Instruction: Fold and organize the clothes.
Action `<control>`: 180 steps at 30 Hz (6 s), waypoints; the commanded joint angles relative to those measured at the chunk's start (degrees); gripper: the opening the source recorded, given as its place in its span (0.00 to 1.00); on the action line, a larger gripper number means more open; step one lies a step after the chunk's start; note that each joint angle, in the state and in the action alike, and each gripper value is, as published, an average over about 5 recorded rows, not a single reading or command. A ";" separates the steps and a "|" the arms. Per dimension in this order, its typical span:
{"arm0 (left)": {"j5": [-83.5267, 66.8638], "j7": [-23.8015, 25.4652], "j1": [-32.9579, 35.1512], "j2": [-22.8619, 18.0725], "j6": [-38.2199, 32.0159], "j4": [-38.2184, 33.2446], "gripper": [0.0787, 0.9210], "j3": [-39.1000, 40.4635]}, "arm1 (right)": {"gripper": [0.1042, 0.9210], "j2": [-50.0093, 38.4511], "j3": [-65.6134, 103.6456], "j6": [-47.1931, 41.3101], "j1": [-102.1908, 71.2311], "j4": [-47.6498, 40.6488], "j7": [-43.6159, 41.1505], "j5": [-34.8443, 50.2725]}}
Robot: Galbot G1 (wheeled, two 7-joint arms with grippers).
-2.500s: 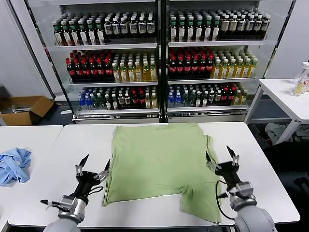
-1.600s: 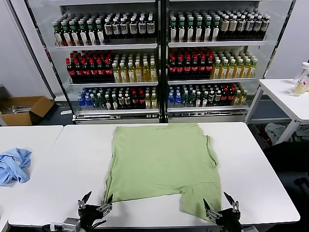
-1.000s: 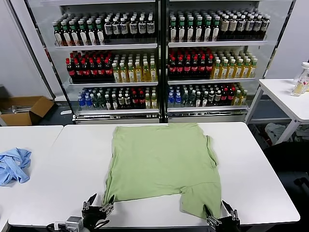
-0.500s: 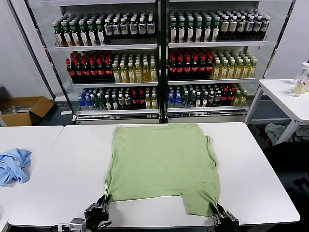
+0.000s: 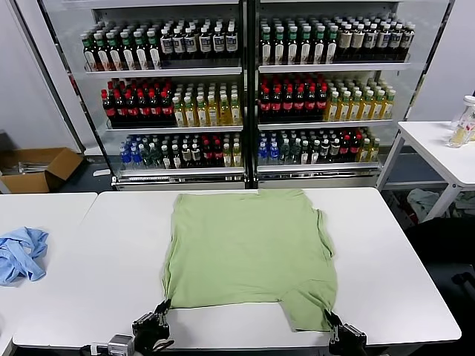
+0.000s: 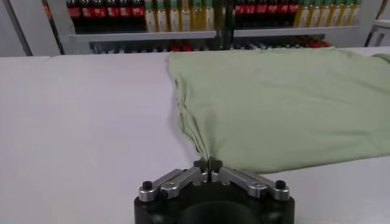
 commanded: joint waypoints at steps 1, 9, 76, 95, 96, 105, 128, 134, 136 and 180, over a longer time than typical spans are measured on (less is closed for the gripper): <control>0.05 0.16 0.73 0.21 -0.38 -2.51 0.02 -0.05 | 0.02 -0.24 0.62 0.32 1.12 1.56 -0.26 1.43; 0.77 -0.51 8.36 3.57 -0.69 -7.79 0.02 -2.55 | 0.02 -2.74 5.65 -1.10 -6.82 6.09 -5.22 2.35; -9.24 4.99 -22.79 6.34 -0.39 15.56 0.01 -1.88 | 0.02 5.14 -8.76 -5.41 30.35 -13.04 -2.08 -1.78; -6.57 3.87 -19.68 7.89 -1.28 14.58 0.55 -3.13 | 0.62 3.77 -6.39 -6.71 25.80 -10.67 -0.98 -5.43; -7.23 3.66 -19.01 8.14 -1.14 13.66 0.59 -3.42 | 0.65 3.43 -5.82 -6.79 24.69 -9.46 -0.91 -5.18; -10.26 2.31 -13.38 6.97 1.76 7.39 0.86 -3.09 | 0.87 4.39 -5.44 -7.27 18.46 -5.34 0.29 -3.23; -8.86 0.25 -13.14 5.97 5.03 11.31 0.45 -3.07 | 0.34 6.70 -7.47 -7.07 20.55 -12.19 1.77 -0.26; -8.83 0.83 -13.07 5.81 4.86 11.03 0.24 -2.77 | 0.13 6.55 -7.35 -7.13 20.56 -12.04 1.42 -0.19; -8.88 0.94 -12.79 5.82 4.86 10.50 0.17 -2.77 | 0.07 6.35 -7.13 -7.23 20.21 -11.42 1.18 -0.10; -7.70 0.91 1.18 8.71 6.06 -13.95 0.57 -12.98 | 0.62 2.69 6.41 -7.60 7.05 11.26 1.21 -1.64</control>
